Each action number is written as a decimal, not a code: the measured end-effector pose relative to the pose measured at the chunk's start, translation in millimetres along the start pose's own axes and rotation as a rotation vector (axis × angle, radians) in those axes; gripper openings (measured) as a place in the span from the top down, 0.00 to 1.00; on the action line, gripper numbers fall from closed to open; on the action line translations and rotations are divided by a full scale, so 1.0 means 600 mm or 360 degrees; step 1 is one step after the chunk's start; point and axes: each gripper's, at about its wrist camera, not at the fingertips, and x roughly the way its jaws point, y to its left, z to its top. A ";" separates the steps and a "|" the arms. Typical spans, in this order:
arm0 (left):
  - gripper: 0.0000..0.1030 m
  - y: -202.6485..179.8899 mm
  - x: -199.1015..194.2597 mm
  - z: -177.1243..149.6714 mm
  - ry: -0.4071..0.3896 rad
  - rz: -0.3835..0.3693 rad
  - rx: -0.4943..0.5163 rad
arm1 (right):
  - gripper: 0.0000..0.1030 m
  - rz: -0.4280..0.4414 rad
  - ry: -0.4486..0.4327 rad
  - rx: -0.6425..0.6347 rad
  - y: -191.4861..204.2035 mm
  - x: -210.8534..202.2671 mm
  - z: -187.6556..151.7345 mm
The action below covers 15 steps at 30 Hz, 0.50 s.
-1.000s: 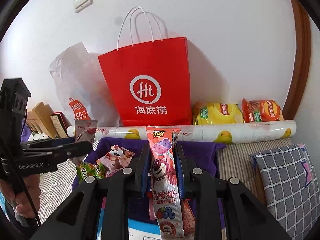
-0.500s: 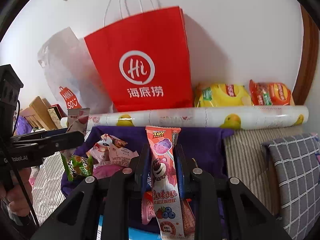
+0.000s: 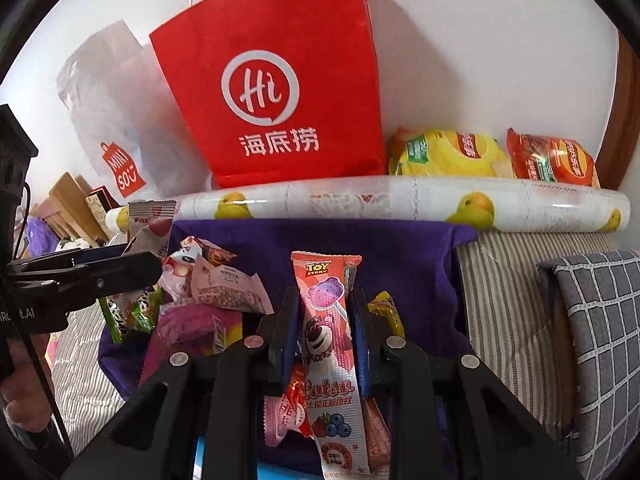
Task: Organize snacks
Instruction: 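Open both tools to drop the two packets onto the purple towel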
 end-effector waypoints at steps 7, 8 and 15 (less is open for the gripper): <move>0.48 -0.002 0.029 -0.006 0.0067 -0.0026 -0.0009 | 0.73 -0.0031 0.0032 -0.0043 0.004 0.011 -0.008; 0.48 -0.001 0.033 -0.007 0.0077 -0.0025 -0.0010 | 0.72 -0.0029 0.0036 -0.0044 0.004 0.011 -0.008; 0.48 0.001 0.049 -0.011 0.0134 -0.0035 -0.0015 | 0.60 -0.0039 -0.0025 -0.0039 -0.002 -0.001 -0.009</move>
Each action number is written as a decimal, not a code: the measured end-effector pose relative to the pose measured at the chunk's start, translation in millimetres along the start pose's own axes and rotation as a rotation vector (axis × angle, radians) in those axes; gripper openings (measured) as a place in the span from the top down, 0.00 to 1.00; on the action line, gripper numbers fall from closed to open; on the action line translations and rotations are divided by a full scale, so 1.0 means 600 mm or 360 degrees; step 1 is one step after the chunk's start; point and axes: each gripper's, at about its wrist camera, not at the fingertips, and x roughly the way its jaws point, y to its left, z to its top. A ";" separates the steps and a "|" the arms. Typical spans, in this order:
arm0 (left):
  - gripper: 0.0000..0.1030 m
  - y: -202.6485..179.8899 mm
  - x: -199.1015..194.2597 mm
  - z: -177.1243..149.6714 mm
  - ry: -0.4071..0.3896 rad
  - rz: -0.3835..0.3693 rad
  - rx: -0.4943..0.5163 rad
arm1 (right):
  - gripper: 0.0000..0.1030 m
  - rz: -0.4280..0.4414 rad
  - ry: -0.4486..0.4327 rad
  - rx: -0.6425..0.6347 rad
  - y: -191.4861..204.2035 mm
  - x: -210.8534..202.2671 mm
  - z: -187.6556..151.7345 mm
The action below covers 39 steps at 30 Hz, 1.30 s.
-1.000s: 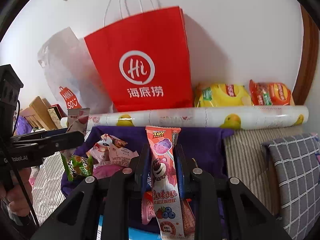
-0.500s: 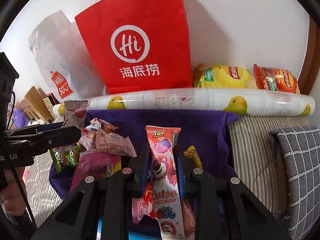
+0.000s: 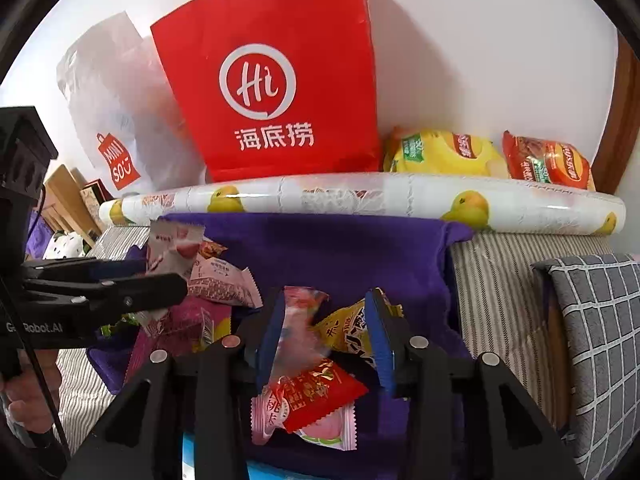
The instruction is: Organize snacks
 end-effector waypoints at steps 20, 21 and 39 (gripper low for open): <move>0.35 -0.005 -0.011 0.002 -0.0021 -0.0007 0.0023 | 0.59 0.0011 -0.0104 0.0063 -0.009 -0.046 0.008; 0.33 -0.005 -0.013 0.001 -0.0025 -0.0006 0.0022 | 0.59 0.0007 -0.0105 0.0071 -0.010 -0.050 0.006; 0.21 -0.067 -0.129 -0.065 -0.0167 0.0068 0.0089 | 0.42 -0.0108 -0.0128 0.0037 0.028 -0.183 -0.029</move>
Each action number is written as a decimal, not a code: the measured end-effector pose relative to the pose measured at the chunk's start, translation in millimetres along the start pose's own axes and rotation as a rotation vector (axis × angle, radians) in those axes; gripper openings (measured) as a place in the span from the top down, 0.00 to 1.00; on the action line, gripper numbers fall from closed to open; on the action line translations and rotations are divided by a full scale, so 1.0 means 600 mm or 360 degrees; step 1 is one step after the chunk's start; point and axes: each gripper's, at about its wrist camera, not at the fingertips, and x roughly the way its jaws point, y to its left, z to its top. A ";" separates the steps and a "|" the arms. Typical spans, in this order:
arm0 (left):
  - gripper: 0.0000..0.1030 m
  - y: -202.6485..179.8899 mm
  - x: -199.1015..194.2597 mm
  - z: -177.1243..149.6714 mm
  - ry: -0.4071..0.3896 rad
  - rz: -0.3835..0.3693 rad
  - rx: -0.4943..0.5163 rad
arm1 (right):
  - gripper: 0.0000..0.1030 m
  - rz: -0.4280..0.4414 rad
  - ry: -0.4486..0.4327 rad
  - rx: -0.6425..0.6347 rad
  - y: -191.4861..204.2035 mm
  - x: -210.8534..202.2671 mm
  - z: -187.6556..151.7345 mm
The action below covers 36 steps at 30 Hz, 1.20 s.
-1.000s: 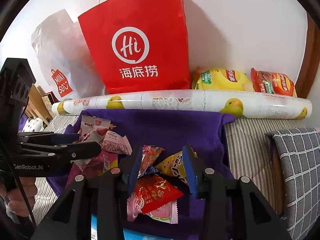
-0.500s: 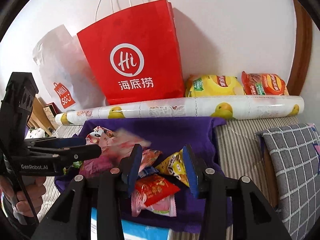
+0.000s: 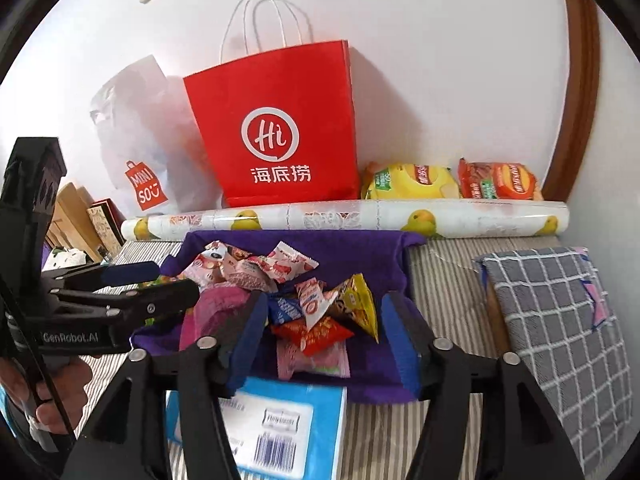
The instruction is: Organize snacks
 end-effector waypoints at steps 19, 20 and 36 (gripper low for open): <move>0.12 -0.058 -0.159 -0.124 -0.0139 0.0131 0.0019 | 0.41 -0.0100 0.0124 0.0052 0.041 -0.148 -0.082; 0.10 -0.060 -0.166 -0.131 -0.0144 0.0132 0.0016 | 0.41 -0.0123 0.0109 0.0061 0.043 -0.160 -0.087; 0.02 -0.122 -0.284 -0.251 -0.0358 0.0219 0.0032 | 0.06 -0.0276 -0.0043 0.0093 0.071 -0.310 -0.188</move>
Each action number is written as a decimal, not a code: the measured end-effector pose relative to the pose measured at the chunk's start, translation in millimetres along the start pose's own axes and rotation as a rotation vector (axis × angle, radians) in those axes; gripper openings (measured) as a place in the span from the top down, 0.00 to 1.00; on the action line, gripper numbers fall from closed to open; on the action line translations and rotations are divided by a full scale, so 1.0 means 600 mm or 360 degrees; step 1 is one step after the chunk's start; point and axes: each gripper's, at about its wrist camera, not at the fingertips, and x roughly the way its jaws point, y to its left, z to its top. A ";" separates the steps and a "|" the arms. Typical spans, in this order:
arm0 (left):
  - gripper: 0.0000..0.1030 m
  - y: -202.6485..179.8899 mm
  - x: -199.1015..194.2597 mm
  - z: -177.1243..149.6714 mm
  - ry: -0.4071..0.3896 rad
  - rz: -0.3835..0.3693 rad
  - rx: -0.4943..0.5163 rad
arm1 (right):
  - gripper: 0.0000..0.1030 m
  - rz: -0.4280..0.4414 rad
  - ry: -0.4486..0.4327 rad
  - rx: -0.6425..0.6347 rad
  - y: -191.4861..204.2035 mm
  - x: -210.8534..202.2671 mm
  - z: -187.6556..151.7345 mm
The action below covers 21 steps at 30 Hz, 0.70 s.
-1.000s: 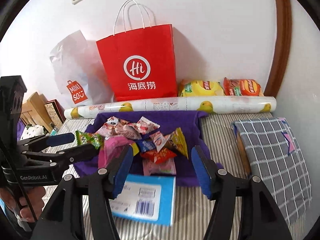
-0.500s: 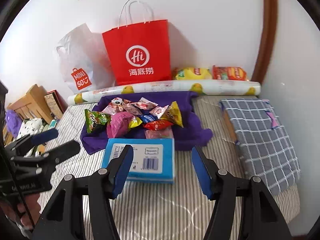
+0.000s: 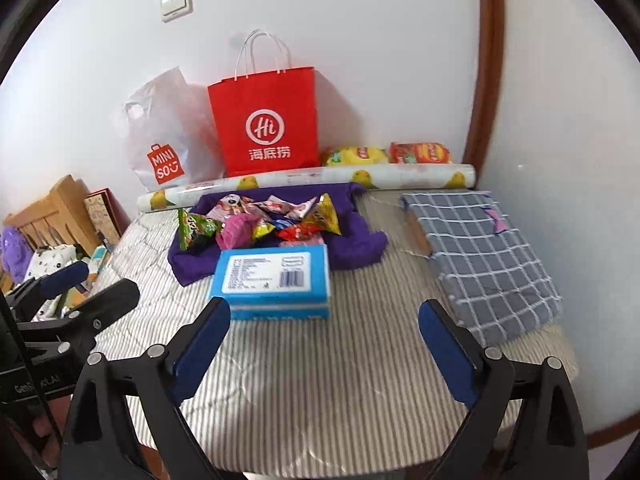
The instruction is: Organize snacks
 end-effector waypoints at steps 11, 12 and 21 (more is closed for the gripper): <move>0.02 -0.022 -0.038 -0.056 -0.0047 -0.0013 -0.0041 | 0.02 -0.0113 -0.0078 0.0007 -0.013 -0.059 -0.062; 0.02 -0.022 -0.041 -0.060 -0.0050 -0.0015 -0.0044 | 0.02 -0.0121 -0.0084 0.0000 -0.012 -0.063 -0.066; 0.02 -0.017 -0.065 -0.078 -0.0074 0.0004 -0.0045 | 0.02 -0.0147 -0.0107 -0.0006 -0.007 -0.081 -0.092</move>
